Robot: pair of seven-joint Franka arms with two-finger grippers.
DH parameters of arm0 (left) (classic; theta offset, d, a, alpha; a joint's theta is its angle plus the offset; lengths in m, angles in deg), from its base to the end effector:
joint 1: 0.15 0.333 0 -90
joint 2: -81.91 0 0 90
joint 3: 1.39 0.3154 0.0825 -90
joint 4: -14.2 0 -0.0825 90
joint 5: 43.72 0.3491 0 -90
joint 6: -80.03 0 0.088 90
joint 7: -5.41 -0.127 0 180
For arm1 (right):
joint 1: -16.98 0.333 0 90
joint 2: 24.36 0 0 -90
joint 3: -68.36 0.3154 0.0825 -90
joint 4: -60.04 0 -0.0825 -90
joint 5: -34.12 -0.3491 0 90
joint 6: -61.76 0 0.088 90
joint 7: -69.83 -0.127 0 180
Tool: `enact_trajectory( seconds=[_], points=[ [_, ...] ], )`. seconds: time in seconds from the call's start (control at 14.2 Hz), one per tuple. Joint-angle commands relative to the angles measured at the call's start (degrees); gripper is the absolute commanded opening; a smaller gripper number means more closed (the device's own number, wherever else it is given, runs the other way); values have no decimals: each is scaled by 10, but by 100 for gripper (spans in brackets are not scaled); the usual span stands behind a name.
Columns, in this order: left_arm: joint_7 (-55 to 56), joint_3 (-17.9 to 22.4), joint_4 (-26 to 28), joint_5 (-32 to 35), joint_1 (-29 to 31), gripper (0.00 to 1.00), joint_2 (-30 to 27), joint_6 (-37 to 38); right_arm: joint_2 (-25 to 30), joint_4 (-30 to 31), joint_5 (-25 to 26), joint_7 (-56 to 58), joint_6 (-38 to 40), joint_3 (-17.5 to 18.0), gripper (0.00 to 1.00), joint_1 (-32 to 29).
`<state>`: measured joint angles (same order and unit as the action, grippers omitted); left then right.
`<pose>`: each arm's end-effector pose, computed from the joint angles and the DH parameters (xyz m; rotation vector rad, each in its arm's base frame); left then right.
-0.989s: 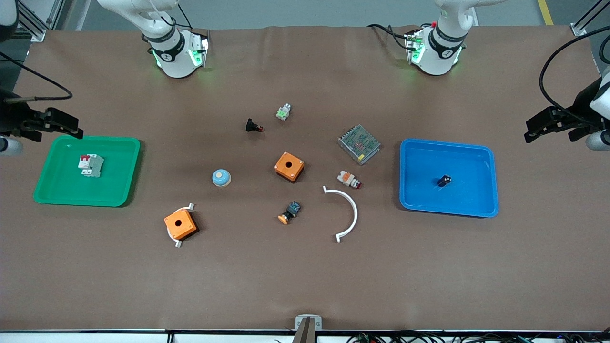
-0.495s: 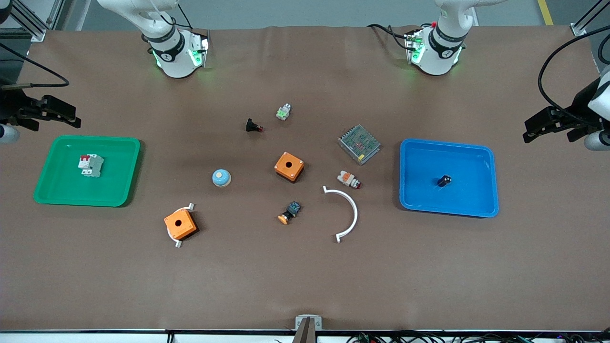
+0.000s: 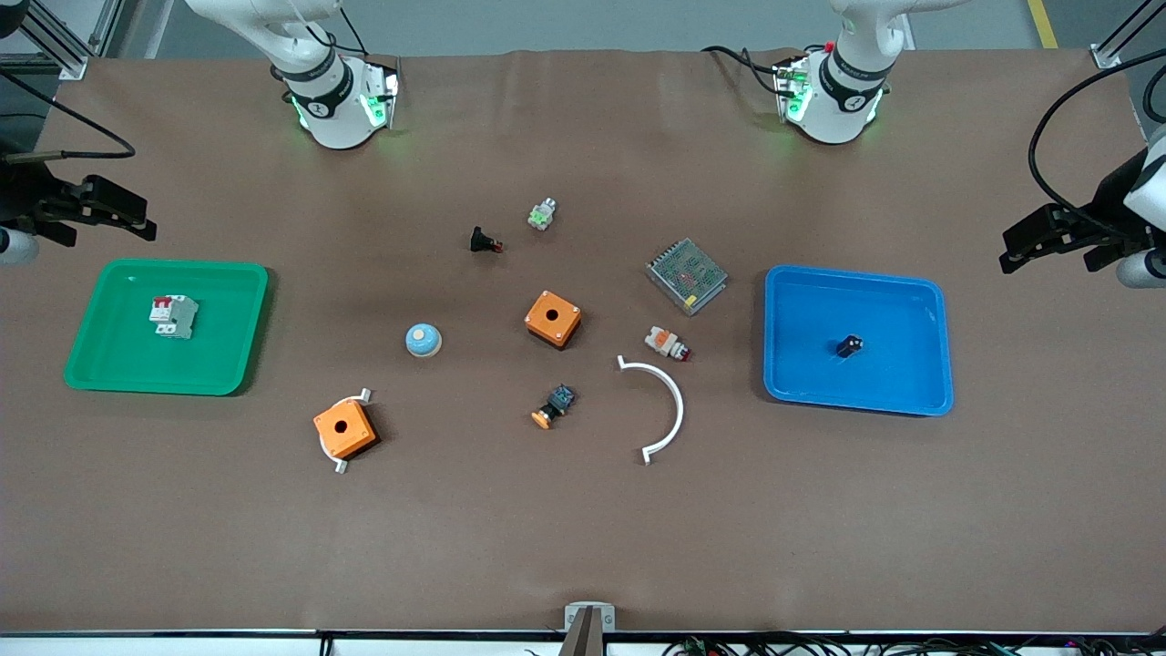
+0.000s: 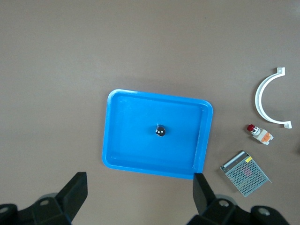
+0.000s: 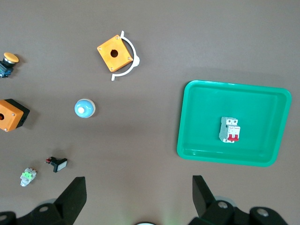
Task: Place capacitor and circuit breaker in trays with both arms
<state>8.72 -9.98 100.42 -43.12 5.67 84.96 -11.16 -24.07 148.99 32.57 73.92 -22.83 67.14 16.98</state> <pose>0.5388 -0.0225 0.6068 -3.1404 -0.0153 -0.0537 0.5067 -0.0072 0.6066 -3.1083 -0.0803 0.1084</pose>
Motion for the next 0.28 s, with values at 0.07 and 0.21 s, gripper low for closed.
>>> enact_trajectory(
  seconds=[0.07, 0.21],
  points=[
    [1, 0, -17, -6, -1, 99, 6, 13, 38, 45, -13, -5, -19, 0, 100, 1],
    [1, 0, -17, -6, 0, 99, 6, 13, 38, 45, -22, -4, -19, 0, 100, 0]
  ],
)
